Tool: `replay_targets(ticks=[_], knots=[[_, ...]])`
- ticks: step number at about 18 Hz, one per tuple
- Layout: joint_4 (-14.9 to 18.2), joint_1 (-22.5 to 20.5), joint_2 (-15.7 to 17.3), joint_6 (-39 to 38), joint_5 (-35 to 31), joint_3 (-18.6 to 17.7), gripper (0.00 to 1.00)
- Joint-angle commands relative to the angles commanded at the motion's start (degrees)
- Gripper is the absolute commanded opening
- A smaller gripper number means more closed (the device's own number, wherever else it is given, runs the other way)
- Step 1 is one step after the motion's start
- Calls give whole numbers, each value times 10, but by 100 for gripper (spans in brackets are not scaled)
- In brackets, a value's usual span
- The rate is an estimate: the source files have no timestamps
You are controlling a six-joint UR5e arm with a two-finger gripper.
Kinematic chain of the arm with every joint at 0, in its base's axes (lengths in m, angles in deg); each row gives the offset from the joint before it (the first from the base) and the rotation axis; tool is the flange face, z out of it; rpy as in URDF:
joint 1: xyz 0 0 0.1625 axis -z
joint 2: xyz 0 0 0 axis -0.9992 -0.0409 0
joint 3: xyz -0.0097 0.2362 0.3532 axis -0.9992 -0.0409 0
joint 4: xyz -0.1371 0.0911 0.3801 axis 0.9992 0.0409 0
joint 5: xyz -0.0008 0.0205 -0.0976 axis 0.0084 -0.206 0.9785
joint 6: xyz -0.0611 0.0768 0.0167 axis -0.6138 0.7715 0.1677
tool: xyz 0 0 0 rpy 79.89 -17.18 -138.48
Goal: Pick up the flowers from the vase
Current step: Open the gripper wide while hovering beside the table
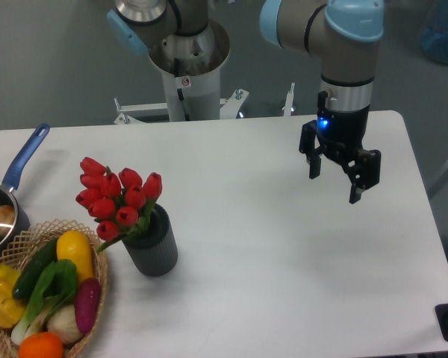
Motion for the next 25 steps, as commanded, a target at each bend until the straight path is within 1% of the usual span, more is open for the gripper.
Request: replay_targets(ticks=[2, 4, 6, 7, 8, 9, 12, 17, 19, 25], knots=[[0, -6, 0, 0, 13, 1, 100], [0, -23, -1, 1, 25, -10, 100], [0, -36, 0, 0, 60, -30, 100], [0, -47, 0, -1, 82, -35, 100], [1, -50, 3, -1, 103, -39, 100], [2, -50, 6, -3, 117, -41, 100], [5, -52, 17, -29, 122, -56, 100], [8, -48, 17, -42, 141, -75, 100], [8, -50, 19, -42, 147, -76, 100], [12, -47, 37, -47, 227, -108, 100]])
